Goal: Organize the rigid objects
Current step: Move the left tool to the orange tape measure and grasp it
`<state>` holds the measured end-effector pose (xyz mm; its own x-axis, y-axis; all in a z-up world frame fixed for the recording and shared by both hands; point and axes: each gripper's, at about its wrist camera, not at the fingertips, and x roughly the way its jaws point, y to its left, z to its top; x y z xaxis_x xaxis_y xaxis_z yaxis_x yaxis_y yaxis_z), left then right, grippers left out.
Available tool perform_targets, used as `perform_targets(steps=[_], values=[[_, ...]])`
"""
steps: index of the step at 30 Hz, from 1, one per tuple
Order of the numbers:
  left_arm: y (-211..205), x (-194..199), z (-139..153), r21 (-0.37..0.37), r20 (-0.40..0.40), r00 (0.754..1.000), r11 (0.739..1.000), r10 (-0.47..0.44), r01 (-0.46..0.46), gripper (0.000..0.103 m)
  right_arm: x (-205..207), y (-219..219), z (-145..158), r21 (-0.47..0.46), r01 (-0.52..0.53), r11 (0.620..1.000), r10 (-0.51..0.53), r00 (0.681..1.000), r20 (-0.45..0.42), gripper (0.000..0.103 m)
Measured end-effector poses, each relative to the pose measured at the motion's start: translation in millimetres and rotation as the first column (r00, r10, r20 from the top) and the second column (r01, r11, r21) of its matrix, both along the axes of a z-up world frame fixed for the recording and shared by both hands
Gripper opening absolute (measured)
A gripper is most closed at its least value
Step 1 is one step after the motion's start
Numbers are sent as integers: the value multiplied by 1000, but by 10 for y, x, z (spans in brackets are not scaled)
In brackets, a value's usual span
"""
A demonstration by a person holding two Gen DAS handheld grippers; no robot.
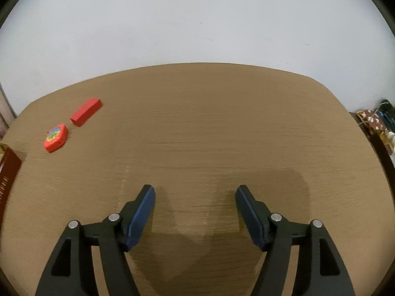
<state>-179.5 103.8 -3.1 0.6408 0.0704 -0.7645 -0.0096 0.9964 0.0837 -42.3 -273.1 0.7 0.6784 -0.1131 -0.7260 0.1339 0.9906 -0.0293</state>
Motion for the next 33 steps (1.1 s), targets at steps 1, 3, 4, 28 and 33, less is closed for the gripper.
perform_targets(steps=[1,3,4,28,33], values=[[-84,72,3,11,-1,1000,1000,-11,11,94,-19,-5,6,12,-1,1000,1,1000,10,71],[-230,193,9,27,2,1000,999,-30,30,94,-141,-6,126,34,-1,999,0,999,37,71],[-293,263,8,34,7,999,999,-37,37,94,-156,-1,135,39,-4,999,2,999,44,71],[-856,2665,-173,-92,-74,997,996,-8,1,94,-473,-285,435,94,-47,994,36,992,121,72],[-926,2860,-271,-68,-69,997,997,33,-37,94,-491,-303,450,95,-48,994,37,992,121,72]])
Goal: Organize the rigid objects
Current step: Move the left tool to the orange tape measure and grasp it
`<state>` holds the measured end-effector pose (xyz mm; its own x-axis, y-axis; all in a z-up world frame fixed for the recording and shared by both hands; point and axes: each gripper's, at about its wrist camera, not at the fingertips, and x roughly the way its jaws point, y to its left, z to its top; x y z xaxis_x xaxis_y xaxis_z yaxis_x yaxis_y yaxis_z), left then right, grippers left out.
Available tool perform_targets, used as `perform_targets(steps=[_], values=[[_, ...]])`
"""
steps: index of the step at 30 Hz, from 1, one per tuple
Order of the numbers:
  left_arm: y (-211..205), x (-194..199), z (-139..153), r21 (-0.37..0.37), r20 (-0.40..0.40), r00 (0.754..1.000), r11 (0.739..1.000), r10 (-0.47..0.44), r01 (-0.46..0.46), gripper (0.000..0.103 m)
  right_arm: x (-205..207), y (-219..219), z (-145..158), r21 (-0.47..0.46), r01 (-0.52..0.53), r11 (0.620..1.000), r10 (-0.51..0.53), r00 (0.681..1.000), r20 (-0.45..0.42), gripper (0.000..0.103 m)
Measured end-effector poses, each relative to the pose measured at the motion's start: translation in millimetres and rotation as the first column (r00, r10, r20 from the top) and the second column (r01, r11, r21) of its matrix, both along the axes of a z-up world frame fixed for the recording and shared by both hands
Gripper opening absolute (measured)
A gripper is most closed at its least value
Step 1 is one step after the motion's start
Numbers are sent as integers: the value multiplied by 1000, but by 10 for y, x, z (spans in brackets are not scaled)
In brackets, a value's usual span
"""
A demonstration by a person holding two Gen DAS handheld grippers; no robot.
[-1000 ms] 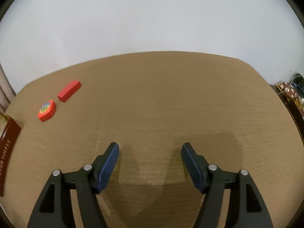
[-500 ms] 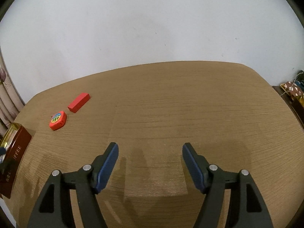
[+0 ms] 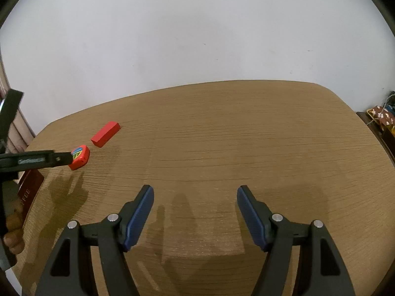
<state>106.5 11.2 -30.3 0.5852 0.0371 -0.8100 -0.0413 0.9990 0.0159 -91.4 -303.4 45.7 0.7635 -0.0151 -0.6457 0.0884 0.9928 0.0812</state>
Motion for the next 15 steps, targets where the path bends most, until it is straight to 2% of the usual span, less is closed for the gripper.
perform_targets(steps=[6,15], values=[[14,171,-111,-35,-33,999,998,42,-44,94,-10,1,2,-1,3,1000,-3,1000,-1,72],[52,285,-141,-18,-40,997,997,70,-71,94,-5,4,3,0,3,1000,-3,1000,-1,72]])
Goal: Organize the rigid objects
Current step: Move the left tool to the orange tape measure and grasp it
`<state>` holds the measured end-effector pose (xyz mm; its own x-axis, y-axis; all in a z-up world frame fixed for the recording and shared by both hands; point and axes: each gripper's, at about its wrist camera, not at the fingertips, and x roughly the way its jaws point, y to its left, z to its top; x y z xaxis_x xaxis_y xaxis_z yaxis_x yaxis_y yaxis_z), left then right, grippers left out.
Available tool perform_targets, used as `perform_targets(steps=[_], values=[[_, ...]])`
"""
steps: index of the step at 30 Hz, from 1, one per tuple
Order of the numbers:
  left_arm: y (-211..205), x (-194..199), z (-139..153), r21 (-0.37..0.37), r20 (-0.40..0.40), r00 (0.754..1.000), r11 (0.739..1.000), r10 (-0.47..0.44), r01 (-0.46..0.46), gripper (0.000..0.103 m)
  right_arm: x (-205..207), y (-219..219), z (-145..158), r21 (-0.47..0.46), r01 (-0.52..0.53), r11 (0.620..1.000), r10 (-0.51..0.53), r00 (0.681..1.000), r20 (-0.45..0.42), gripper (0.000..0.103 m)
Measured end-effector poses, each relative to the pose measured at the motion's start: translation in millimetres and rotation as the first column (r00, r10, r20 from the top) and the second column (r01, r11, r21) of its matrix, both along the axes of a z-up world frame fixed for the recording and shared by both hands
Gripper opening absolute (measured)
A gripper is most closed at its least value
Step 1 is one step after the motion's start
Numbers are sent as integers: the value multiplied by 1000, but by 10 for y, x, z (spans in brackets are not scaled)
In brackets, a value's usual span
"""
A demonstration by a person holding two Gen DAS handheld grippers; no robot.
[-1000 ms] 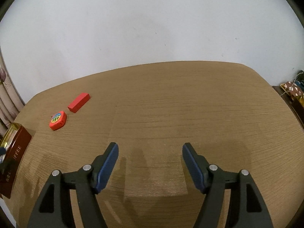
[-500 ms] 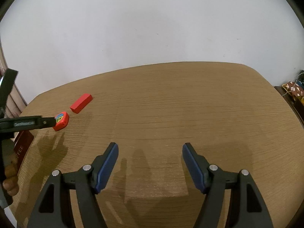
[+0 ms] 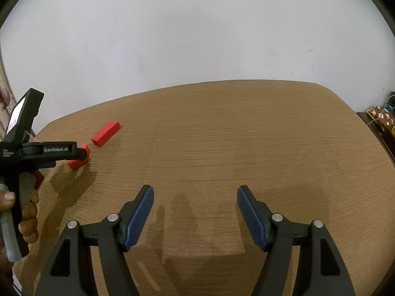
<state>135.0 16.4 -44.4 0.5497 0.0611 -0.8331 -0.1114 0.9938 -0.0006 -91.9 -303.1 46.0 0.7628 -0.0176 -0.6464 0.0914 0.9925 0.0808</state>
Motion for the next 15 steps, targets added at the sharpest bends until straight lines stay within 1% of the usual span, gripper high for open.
perform_targets(steps=[2,3,6,9,14,15], values=[[-16,46,-20,-1,-5,1000,1000,-1,1,94,-1,-3,2,-1,0,1000,0,1000,0,72],[-118,-73,-63,0,-4,1000,1000,3,-3,94,2,-1,0,0,0,1000,0,1000,0,72],[-126,-135,-64,1,-3,1000,1000,7,-7,94,2,-3,0,0,0,1000,0,1000,0,72],[-135,-110,-73,4,-7,1000,1000,9,-9,94,0,-8,4,0,0,1000,0,1000,-1,72],[-165,-100,-48,-17,-7,1000,1000,11,-11,94,3,-13,5,0,-2,1000,2,1000,-2,72],[-111,-80,-51,-19,-7,1000,1000,12,-12,94,4,-12,4,0,-2,1000,2,1000,-1,72]])
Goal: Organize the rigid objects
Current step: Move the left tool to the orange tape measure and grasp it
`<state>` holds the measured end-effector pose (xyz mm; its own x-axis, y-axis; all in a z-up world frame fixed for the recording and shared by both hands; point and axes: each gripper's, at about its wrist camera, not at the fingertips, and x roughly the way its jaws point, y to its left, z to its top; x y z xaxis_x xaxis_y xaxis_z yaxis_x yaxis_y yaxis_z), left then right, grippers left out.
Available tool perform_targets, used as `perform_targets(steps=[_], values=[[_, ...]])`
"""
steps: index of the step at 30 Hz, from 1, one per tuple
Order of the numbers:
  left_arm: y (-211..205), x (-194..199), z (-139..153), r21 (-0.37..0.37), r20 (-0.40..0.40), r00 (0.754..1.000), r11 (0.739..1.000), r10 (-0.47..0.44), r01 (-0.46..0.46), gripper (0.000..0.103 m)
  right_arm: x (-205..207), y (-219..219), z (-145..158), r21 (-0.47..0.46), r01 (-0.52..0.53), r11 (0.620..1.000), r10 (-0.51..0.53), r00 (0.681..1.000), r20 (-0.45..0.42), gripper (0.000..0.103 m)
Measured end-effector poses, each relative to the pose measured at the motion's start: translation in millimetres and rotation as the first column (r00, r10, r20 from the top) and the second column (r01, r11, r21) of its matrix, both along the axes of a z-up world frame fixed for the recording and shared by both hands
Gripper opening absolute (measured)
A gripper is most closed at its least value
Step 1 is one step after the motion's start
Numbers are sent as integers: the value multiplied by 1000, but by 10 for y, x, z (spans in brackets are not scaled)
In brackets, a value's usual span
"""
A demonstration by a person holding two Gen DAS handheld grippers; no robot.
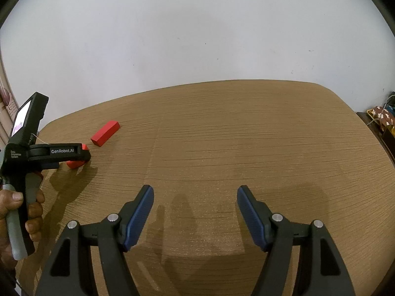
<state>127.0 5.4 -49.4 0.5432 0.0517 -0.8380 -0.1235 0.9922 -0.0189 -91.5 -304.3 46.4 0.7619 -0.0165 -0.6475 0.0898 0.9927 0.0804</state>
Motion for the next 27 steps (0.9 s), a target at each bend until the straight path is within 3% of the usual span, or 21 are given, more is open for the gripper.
perform_targets(steps=[27], values=[[37,-61,-66,-2,56,998,1000,-11,11,102,6,-20,7,-1,-5,1000,5,1000,-1,72]])
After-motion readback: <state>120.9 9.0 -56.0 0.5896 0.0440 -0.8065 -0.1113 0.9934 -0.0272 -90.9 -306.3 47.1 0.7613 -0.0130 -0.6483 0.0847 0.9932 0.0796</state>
